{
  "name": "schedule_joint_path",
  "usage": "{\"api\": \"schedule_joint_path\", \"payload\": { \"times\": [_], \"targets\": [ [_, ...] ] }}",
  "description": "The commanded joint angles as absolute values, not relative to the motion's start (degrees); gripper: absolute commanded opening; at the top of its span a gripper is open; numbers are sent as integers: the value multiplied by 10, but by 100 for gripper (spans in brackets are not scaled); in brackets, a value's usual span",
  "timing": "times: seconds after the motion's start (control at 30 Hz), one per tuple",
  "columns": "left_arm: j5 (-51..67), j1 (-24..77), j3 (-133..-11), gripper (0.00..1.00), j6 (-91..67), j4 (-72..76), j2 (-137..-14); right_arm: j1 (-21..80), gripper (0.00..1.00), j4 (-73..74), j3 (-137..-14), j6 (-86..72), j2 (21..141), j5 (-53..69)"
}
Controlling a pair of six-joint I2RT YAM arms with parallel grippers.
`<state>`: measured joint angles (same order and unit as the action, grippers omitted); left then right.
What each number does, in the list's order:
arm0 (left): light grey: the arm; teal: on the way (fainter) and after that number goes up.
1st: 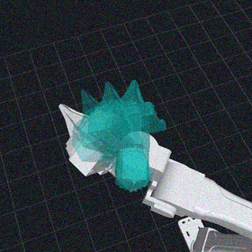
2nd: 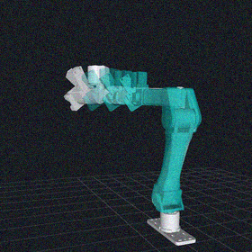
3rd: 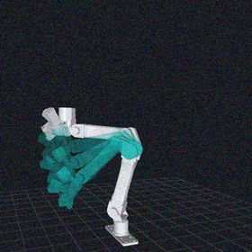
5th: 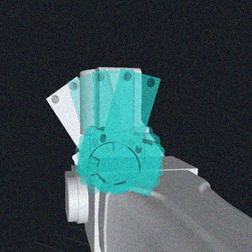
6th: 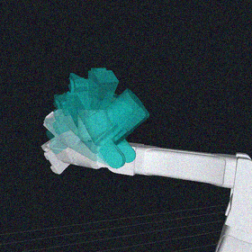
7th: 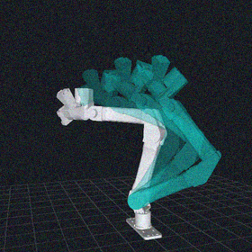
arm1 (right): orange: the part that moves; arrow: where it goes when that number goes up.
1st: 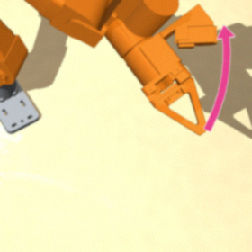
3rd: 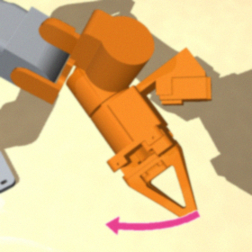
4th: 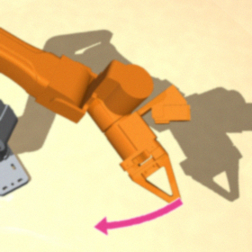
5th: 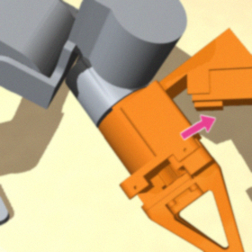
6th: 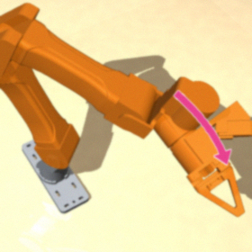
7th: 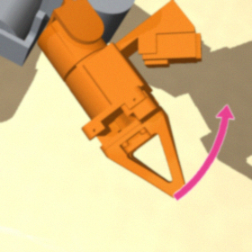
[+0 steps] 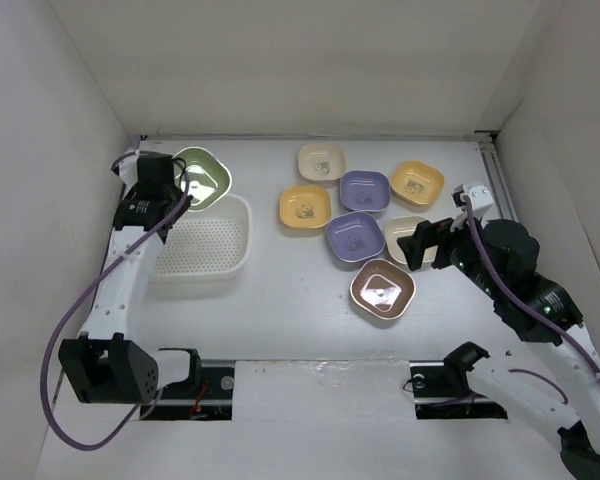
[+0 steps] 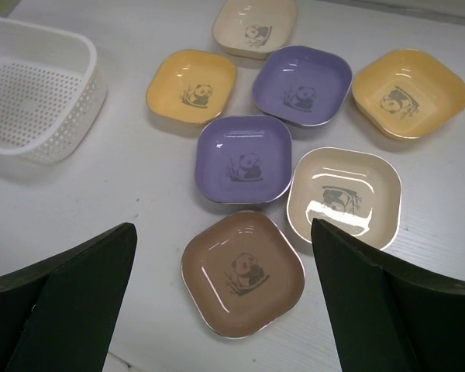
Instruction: Place the plates into the plastic bin on the countertop
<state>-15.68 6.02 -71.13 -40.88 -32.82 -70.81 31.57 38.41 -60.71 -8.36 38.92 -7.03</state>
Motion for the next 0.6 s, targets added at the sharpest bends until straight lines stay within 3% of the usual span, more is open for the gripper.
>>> {"api": "schedule_joint_path", "payload": {
  "times": [0.0,0.1,0.57],
  "targets": [
    [-124,12,-675,0,-422,-293,-682,315,100,331,-595,-82,397,-46],
    [-115,-28,-662,0,-433,-288,-690,315,100,325,-588,-82,403,-34],
    [-61,-17,-468,0,-456,-189,-686,315,100,302,-566,-82,409,-17]
  ]
}}
